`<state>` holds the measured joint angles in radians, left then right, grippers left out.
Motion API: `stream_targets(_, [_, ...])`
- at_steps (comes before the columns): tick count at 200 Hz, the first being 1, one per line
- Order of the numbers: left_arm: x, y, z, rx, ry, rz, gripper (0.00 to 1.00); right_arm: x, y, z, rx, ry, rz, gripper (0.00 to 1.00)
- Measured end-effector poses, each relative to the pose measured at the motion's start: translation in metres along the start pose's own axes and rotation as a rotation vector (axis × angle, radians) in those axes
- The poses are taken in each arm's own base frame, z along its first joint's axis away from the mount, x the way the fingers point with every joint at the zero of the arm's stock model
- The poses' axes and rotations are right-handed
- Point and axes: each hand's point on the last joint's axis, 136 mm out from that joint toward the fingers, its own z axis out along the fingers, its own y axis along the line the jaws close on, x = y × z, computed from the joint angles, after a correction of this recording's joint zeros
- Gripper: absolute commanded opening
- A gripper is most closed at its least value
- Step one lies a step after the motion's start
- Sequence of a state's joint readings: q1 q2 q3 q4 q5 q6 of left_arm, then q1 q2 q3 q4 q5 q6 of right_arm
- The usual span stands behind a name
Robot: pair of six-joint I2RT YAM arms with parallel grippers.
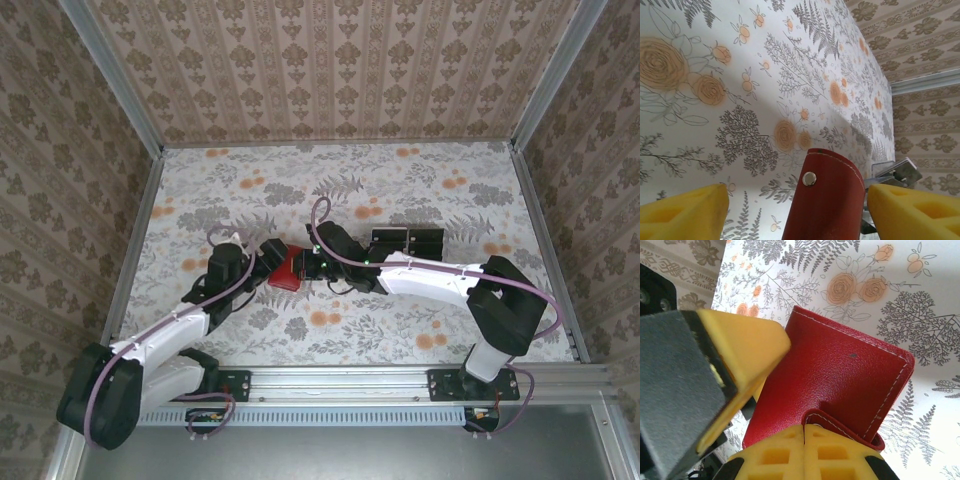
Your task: Put the credit cards into the card holder
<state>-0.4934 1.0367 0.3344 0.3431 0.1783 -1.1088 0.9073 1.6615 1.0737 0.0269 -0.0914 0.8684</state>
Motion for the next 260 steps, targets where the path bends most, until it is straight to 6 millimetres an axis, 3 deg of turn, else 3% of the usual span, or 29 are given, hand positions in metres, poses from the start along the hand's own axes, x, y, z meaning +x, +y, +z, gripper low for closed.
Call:
stream_targets(24, [0.002,-0.003,0.001,0.013,-0.009,0.006,0.65,-0.002,0.002,0.0,-0.009,-0.007,0.002,0.0])
stream_targets(39, [0.003,-0.004,0.002,0.021,-0.011,0.007,0.52,-0.003,0.004,0.0,-0.014,-0.011,0.001,0.0])
stream_targets(71, [0.003,-0.001,0.003,0.015,-0.028,0.005,0.0,-0.003,-0.004,0.001,-0.002,-0.012,0.008,0.0])
stream_targets(103, [0.005,-0.002,0.003,0.017,-0.031,0.02,0.0,0.003,-0.022,0.001,0.023,0.003,0.022,0.0])
stream_targets(135, [0.004,0.013,0.002,-0.027,-0.057,0.032,0.0,0.003,-0.054,-0.011,0.078,-0.006,0.061,0.0])
stream_targets(158, [0.007,0.023,0.002,-0.056,-0.062,0.041,0.0,0.001,-0.063,-0.014,0.096,-0.013,0.073,0.0])
stream_targets(183, [0.008,0.025,0.002,-0.064,-0.066,0.07,0.39,0.001,-0.063,-0.014,0.091,-0.01,0.071,0.0])
stream_targets(190, [0.008,0.026,0.001,-0.071,-0.067,0.079,0.55,0.001,-0.063,-0.014,0.089,-0.006,0.067,0.0])
stream_targets(202, [0.008,0.03,0.001,-0.085,-0.07,0.084,0.69,0.001,-0.065,-0.013,0.087,-0.002,0.064,0.0])
stream_targets(221, [0.011,0.042,-0.001,-0.125,-0.066,0.091,0.79,0.003,-0.068,-0.007,0.089,0.022,0.052,0.0])
stream_targets(260, [0.015,0.056,-0.009,-0.191,-0.055,0.122,0.84,0.01,-0.069,0.0,0.078,0.061,0.033,0.0])
